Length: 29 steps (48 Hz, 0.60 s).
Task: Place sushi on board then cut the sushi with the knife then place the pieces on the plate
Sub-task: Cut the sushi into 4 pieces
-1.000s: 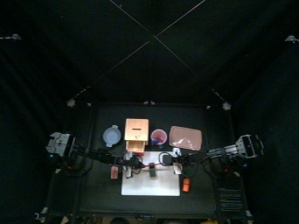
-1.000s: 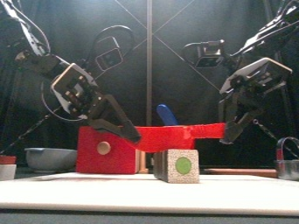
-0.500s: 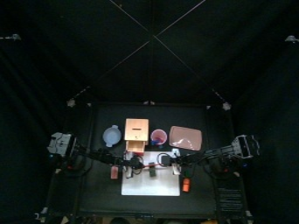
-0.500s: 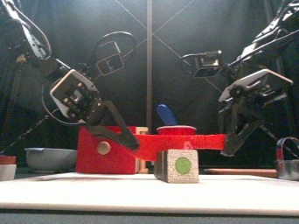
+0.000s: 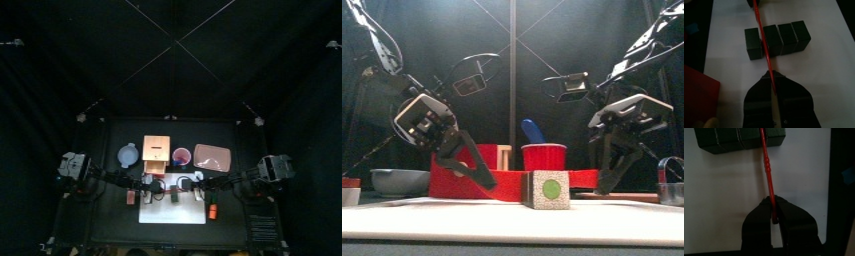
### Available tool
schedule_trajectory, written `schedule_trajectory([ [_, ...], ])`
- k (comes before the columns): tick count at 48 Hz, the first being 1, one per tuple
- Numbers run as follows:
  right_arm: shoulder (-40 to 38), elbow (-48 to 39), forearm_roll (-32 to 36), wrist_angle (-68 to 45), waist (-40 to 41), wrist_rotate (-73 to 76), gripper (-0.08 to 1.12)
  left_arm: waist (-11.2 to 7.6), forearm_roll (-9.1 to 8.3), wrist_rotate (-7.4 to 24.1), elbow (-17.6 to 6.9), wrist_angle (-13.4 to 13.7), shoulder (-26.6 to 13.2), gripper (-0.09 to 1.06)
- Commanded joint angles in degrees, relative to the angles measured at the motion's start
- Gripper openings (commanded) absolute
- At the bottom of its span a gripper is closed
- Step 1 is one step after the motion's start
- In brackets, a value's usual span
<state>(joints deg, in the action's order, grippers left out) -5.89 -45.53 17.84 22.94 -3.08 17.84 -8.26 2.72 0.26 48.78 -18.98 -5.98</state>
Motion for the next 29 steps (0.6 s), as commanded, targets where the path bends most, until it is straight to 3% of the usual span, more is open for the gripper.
schedule_trajectory([
  [1,-4.92,0.26,2.29,2.46,0.53,0.26,0.36,-2.20,-0.62,0.18,-0.18,0.26,3.34,0.32],
  [12,-7.73,-0.70,2.37,2.64,-3.87,1.14,0.36,-4.31,-0.62,0.00,-0.97,0.00,3.16,0.32],
  [29,-5.63,-1.32,1.32,2.29,-4.75,1.41,0.36,-4.31,-0.53,0.00,-1.58,0.26,0.26,0.32],
])
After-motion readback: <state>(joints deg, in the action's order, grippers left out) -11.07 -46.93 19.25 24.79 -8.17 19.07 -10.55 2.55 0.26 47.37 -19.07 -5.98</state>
